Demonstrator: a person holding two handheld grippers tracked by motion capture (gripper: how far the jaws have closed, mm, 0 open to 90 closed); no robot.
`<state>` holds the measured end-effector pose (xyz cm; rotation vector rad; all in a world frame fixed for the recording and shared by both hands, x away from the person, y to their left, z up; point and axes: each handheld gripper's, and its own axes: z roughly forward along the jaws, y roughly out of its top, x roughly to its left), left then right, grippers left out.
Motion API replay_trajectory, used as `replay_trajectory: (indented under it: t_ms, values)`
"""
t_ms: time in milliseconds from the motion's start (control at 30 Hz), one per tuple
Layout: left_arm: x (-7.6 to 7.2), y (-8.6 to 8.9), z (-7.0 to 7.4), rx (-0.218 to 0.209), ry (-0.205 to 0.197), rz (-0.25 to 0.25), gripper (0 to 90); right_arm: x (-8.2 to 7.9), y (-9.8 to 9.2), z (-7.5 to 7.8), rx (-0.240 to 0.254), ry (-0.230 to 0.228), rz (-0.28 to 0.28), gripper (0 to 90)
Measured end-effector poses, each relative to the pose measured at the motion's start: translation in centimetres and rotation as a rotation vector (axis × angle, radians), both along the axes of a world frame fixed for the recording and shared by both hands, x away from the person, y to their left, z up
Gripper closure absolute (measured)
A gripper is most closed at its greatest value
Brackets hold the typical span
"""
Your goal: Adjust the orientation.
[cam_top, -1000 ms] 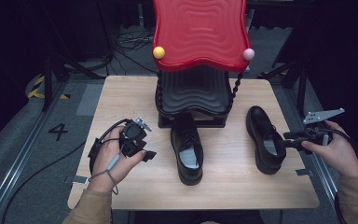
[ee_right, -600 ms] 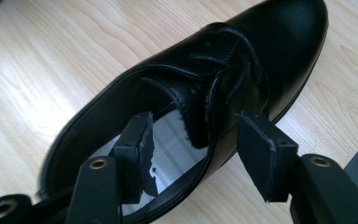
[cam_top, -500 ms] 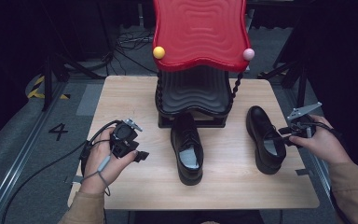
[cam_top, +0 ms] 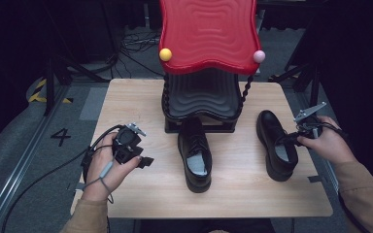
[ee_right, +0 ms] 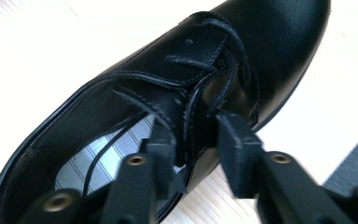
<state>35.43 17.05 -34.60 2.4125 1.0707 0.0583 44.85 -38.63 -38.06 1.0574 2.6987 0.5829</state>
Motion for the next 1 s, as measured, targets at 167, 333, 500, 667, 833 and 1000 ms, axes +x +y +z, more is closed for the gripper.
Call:
replay_trajectory:
  t_ms: [167,333,500,667,833,1000]
  values:
    - [0.0,0.1,0.0,-0.003,0.0,0.001,44.5,-0.2,0.4,0.5,-0.055,-0.022,-0.026,79.9]
    - [0.0,0.1,-0.1,-0.004,0.004,0.001,44.9,-0.6,0.8,1.2,-0.079,-0.043,-0.049,82.9]
    - [0.0,0.0,-0.1,-0.002,0.007,0.0,45.1,-1.7,1.6,2.3,-0.072,-0.038,-0.031,83.6]
    - [0.0,0.0,0.0,0.0,0.003,-0.003,45.2,-2.9,2.9,3.2,-0.061,-0.033,0.012,83.7]
    - [0.0,0.0,-0.1,0.001,0.002,-0.004,45.1,-4.0,5.0,4.4,-0.053,-0.054,0.063,83.7]
    - [0.0,0.0,-0.1,0.0,0.006,-0.004,45.0,-4.3,6.7,5.3,-0.026,-0.055,0.11,83.7]
